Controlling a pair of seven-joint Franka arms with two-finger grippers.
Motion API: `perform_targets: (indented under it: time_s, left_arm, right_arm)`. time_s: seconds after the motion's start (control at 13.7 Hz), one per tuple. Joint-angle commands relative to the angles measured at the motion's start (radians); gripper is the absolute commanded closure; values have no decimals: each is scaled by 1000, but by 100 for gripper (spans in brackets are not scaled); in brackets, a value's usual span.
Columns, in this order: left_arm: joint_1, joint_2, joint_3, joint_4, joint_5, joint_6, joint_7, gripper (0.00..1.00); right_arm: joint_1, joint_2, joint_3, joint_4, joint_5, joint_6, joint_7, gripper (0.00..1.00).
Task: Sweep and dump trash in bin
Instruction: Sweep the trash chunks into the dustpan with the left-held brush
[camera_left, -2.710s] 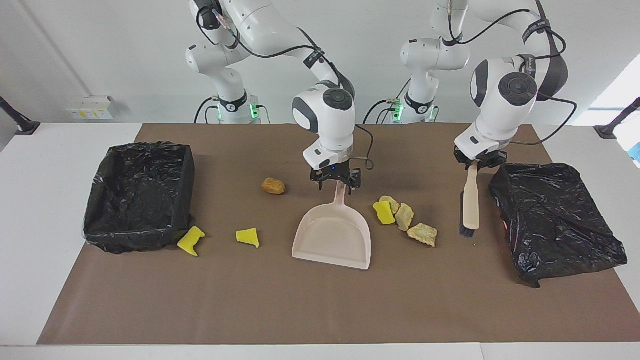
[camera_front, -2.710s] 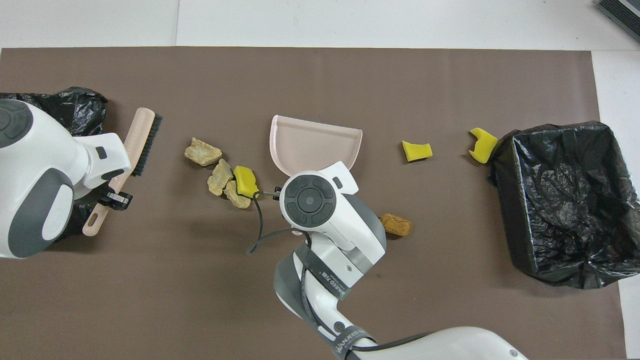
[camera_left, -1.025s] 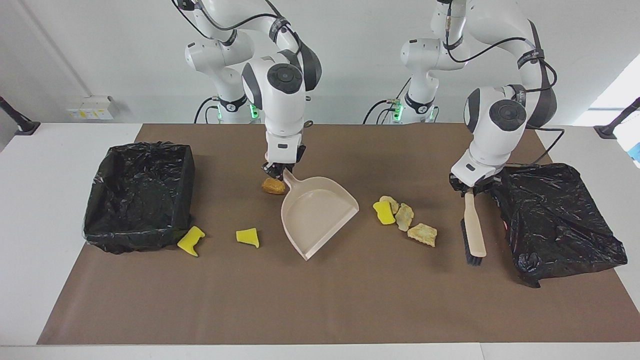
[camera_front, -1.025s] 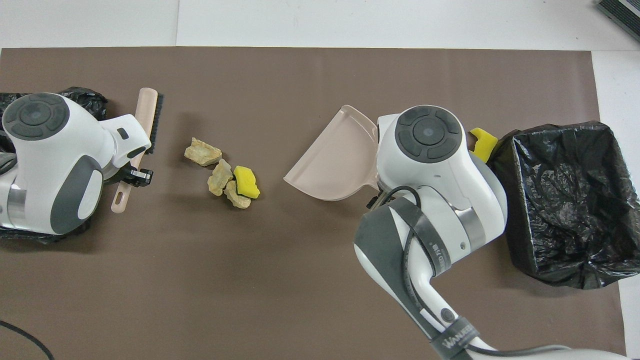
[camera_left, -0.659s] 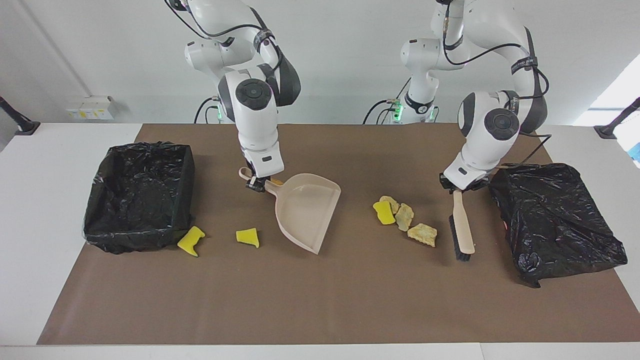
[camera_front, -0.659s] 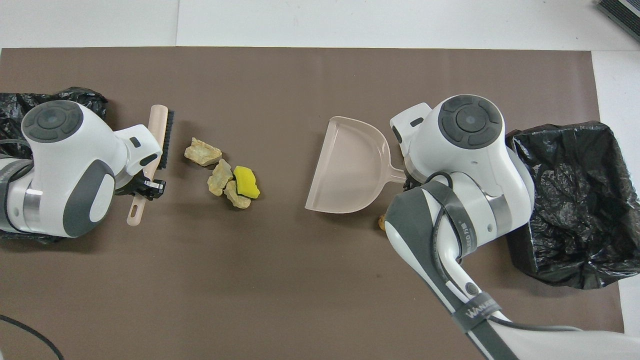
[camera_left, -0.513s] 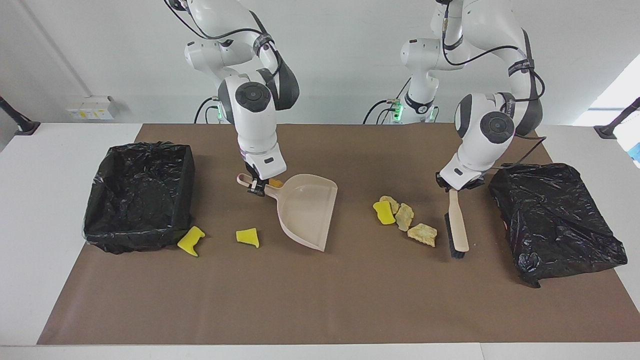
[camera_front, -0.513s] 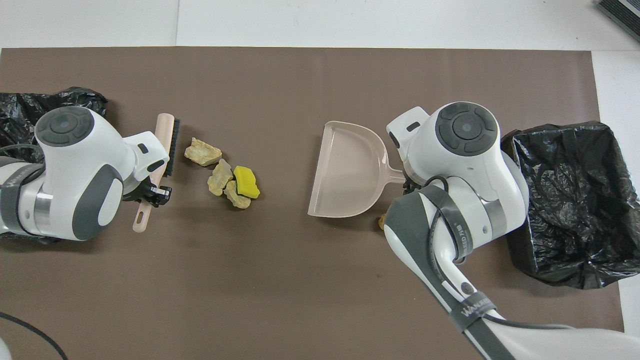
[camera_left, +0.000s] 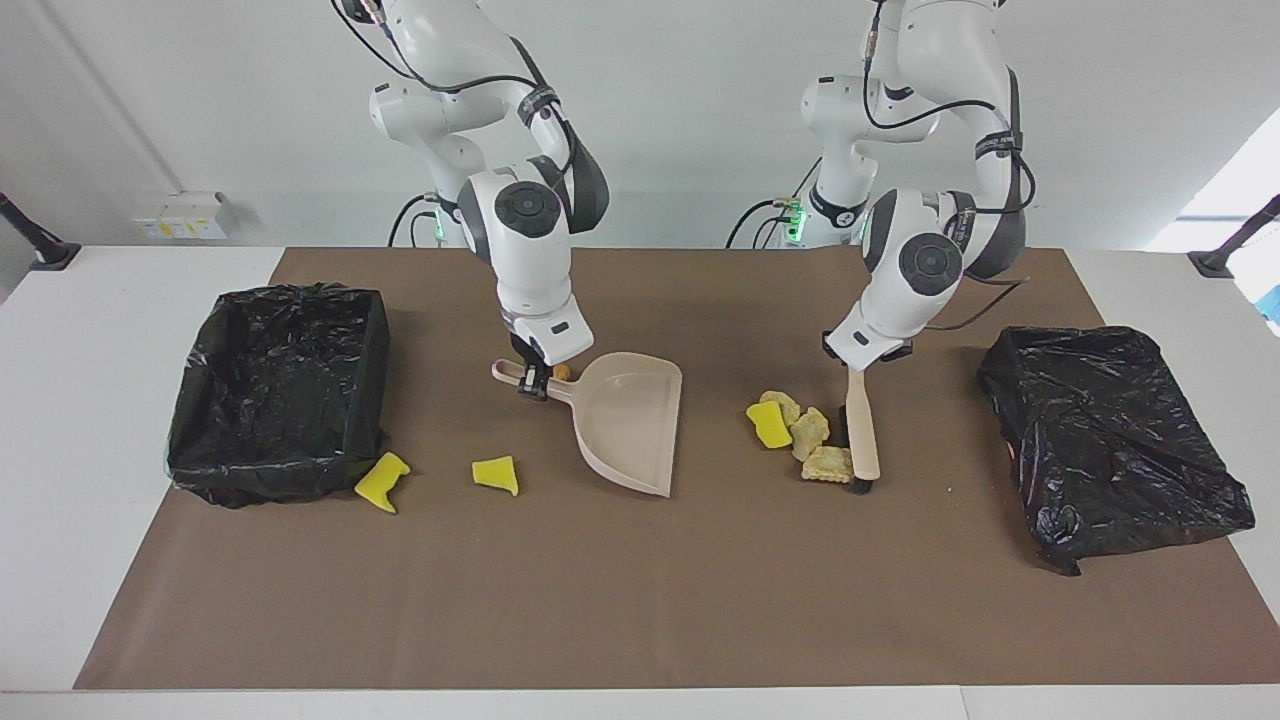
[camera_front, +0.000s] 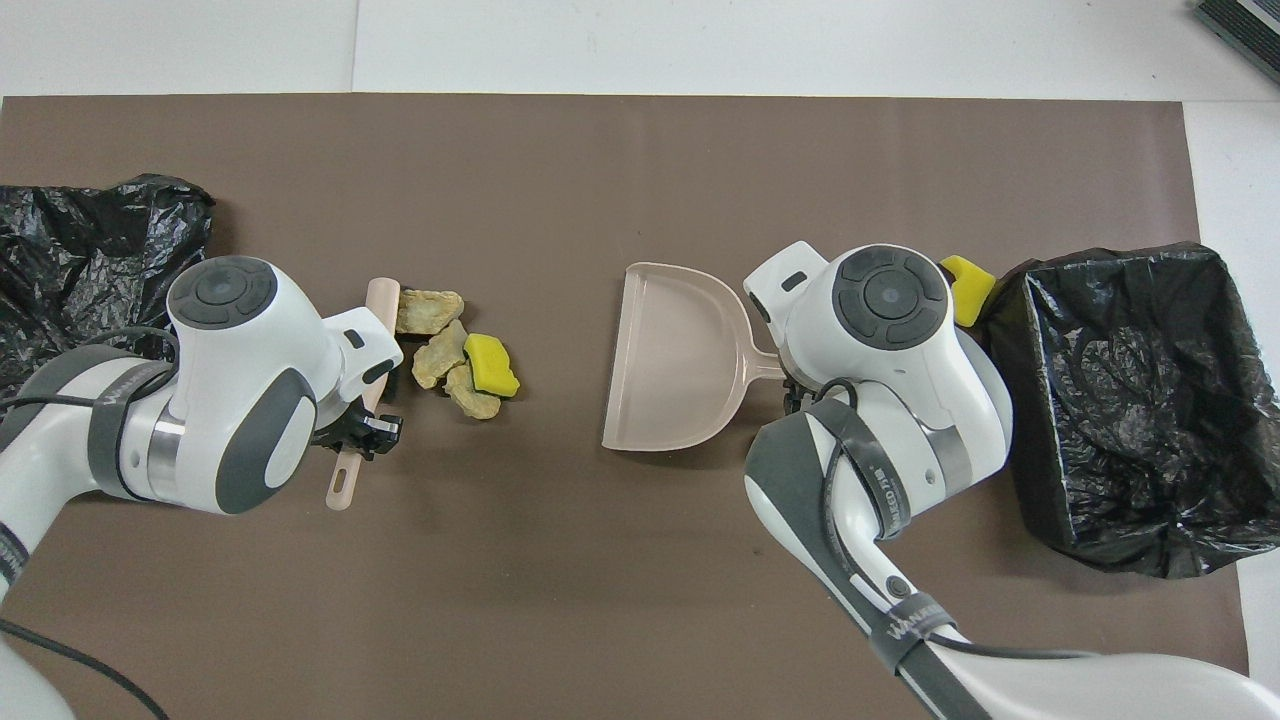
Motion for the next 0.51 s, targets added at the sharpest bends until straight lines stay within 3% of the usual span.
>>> perform_targets:
  time_s: [0.0,0.44]
  left_arm:
    - [-50,-59,11,-68,-32,-4,-42,100]
    - [-152,-64,11,-69,-162,31,-137,100]
  right_arm:
    - [-6,-11,2,-18,-14,25,-22,100]
    - [22,2,2,-24,-55,28,-22,100]
